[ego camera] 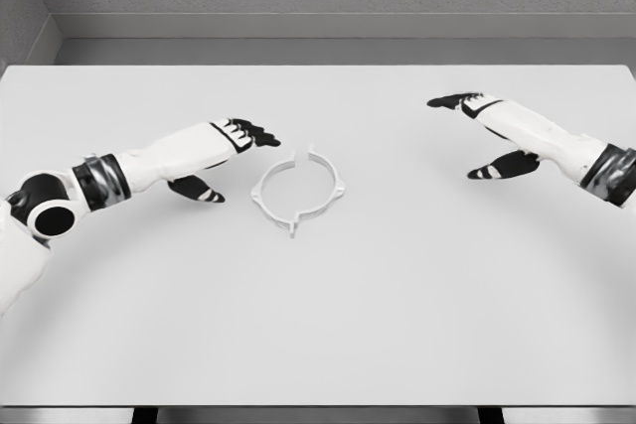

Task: Assemble PVC drainage pipe clamps

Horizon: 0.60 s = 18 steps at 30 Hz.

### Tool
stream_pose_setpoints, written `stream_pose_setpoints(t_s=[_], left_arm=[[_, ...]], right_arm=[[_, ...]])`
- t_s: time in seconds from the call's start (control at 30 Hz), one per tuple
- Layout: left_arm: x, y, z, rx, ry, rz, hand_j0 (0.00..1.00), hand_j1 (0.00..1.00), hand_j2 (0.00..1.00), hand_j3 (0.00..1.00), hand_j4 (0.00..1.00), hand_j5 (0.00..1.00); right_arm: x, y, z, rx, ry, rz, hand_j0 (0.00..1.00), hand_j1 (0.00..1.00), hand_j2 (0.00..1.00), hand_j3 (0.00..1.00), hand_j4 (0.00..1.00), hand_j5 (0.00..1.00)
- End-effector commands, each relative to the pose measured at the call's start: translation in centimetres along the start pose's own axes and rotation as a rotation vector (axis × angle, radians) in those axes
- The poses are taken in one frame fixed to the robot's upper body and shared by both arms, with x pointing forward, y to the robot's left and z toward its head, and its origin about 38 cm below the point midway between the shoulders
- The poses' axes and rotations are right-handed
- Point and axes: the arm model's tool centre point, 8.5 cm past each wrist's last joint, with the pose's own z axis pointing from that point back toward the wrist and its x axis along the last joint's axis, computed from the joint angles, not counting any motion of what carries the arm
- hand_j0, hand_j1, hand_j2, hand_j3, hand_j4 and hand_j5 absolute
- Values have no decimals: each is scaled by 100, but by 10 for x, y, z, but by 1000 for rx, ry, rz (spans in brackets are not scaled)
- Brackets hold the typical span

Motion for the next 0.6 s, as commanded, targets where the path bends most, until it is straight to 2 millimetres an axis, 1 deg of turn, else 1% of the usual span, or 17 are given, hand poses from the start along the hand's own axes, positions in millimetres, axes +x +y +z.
stream_pose_setpoints(t_s=[0.0,0.03,0.07,0.13,0.23,0.27,0.37,0.4,0.5,0.57], left_arm=[[4,-2,-5,3,-13,10,100,100,100,100,100,100],[7,-4,-9,5,-23,16,100,100,100,100,100,100],[8,-5,-10,3,-26,17,100,100,100,100,100,100],[9,-6,-11,-2,-29,15,100,100,100,100,100,100],[10,-7,-13,-6,-34,14,100,100,100,100,100,100],[14,-6,-18,3,-46,19,100,100,100,100,100,100],[16,-8,-23,4,-51,19,100,100,100,100,100,100],[18,-10,-26,4,-55,22,100,100,100,100,100,100],[18,-12,-28,-4,-52,16,100,100,100,100,100,100],[21,-13,-32,0,-59,21,100,100,100,100,100,100]], right_arm=[[49,-104,46,-201,-104,157,100,100,100,100,100,100],[55,-108,57,-214,-116,158,100,100,100,100,100,100],[59,-102,62,-215,-131,134,100,100,100,100,100,100],[56,-85,65,-197,-123,97,100,100,100,100,100,100],[49,-67,64,-176,-102,63,100,100,100,100,100,100],[45,-58,62,-176,-93,47,100,100,100,100,100,100],[44,-49,59,-164,-90,34,100,100,100,100,100,100],[43,-38,60,-158,-86,7,100,100,100,100,100,100],[43,-29,58,-141,-90,-12,100,100,100,100,100,100],[43,-29,57,-142,-92,-13,100,100,100,100,100,100]])
